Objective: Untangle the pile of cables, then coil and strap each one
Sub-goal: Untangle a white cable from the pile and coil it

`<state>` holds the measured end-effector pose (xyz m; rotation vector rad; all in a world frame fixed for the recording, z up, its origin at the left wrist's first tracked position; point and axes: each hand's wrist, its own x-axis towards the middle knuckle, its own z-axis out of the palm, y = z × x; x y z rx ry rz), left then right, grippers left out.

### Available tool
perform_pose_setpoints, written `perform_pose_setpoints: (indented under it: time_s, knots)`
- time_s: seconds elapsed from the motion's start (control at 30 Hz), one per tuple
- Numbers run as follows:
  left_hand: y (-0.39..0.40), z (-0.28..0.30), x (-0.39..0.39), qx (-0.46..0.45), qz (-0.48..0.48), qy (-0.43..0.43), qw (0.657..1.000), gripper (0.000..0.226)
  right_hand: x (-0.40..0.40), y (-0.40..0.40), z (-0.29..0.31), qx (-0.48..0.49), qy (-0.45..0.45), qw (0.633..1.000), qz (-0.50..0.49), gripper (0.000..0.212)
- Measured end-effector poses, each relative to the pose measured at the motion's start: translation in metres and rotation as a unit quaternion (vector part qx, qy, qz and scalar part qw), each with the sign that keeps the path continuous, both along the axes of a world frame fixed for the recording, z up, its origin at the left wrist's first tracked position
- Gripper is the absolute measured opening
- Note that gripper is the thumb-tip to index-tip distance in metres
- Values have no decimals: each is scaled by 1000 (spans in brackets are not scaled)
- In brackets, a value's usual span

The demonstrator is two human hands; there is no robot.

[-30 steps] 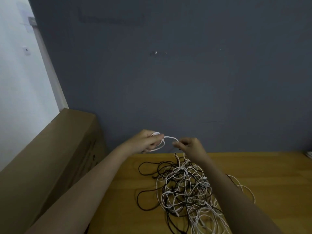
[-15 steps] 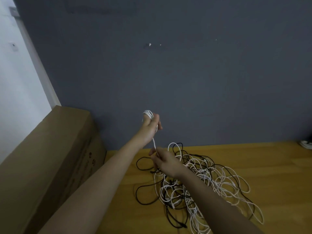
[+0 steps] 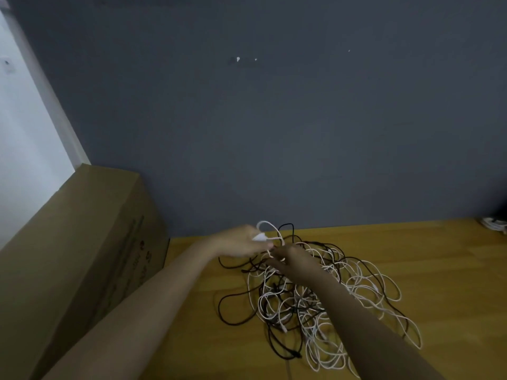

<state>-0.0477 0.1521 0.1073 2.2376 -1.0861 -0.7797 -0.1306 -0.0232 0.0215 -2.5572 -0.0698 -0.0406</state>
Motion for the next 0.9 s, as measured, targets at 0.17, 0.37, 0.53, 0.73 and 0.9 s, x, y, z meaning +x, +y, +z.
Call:
perform_pose_setpoints:
  time_s: [0.17, 0.37, 0.53, 0.73, 0.9]
  knots:
    - [10, 34, 6, -213, 101, 121, 964, 34, 5, -10, 13, 215, 27, 965, -146, 27]
    - [-19, 100, 36, -443, 199, 90, 870, 37, 64, -25, 184, 437, -294, 827, -194, 29]
    - [-42, 134, 57, -463, 218, 69, 857, 37, 65, -35, 200, 267, -124, 939, -179, 28]
    - [-53, 157, 70, -472, 231, 37, 850, 36, 86, -51, 259, 426, -313, 835, -152, 32]
    - [-60, 159, 73, -444, 227, 14, 867, 39, 84, -52, 233, 99, -30, 981, -163, 34]
